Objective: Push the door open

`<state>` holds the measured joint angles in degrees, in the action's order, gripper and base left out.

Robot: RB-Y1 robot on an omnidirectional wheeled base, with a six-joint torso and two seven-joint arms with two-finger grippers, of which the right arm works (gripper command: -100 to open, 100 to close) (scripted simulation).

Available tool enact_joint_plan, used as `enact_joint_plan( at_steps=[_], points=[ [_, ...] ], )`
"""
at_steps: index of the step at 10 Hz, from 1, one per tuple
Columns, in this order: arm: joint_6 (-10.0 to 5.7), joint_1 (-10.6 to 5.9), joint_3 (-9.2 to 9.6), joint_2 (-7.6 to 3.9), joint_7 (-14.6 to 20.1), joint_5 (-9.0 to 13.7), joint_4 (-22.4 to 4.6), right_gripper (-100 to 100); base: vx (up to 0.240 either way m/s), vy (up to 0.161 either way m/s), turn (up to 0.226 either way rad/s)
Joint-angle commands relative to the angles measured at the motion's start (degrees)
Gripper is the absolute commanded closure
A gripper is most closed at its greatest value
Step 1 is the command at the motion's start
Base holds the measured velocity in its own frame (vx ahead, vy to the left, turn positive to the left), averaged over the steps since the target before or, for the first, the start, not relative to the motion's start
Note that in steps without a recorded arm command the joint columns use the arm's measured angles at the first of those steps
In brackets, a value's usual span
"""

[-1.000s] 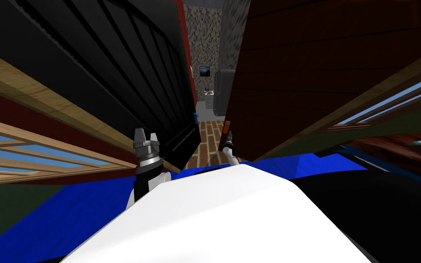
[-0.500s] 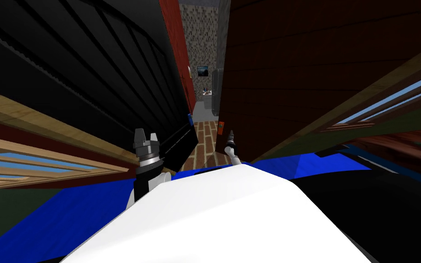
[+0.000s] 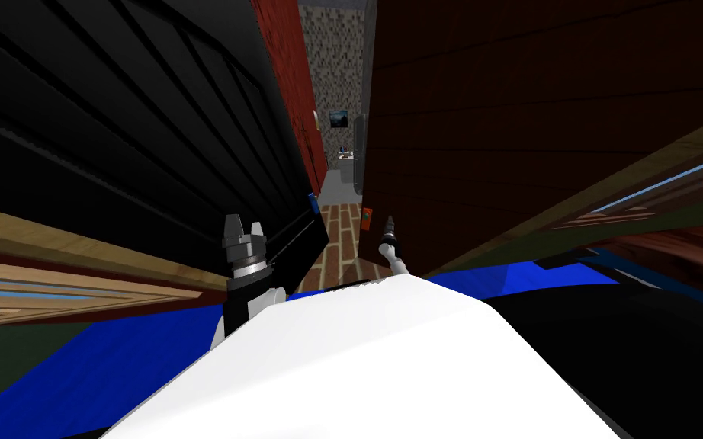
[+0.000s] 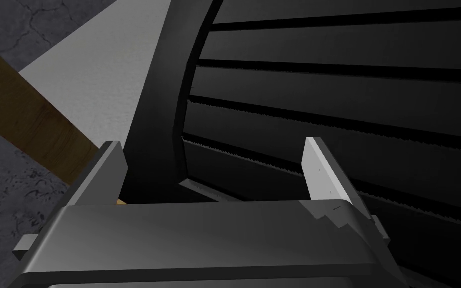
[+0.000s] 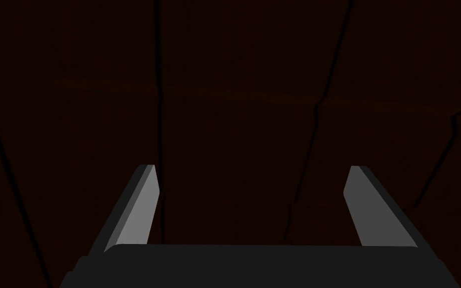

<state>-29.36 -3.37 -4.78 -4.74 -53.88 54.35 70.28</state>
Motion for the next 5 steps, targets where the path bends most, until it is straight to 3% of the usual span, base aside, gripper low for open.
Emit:
enact_joint_plan(
  at_steps=[1,3,5],
  points=[
    [-0.02,-0.21,-0.27,0.01,-0.04,-0.16,-0.21,-100,0.189,0.049,0.024],
    [-0.14,-0.48,-0.51,0.98,0.09,-0.34,-0.57,-100,0.159,0.078,0.029],
    [-0.27,-0.74,-0.75,3.02,0.21,-0.51,-0.93,-100,0.182,0.111,0.033]
  ],
)
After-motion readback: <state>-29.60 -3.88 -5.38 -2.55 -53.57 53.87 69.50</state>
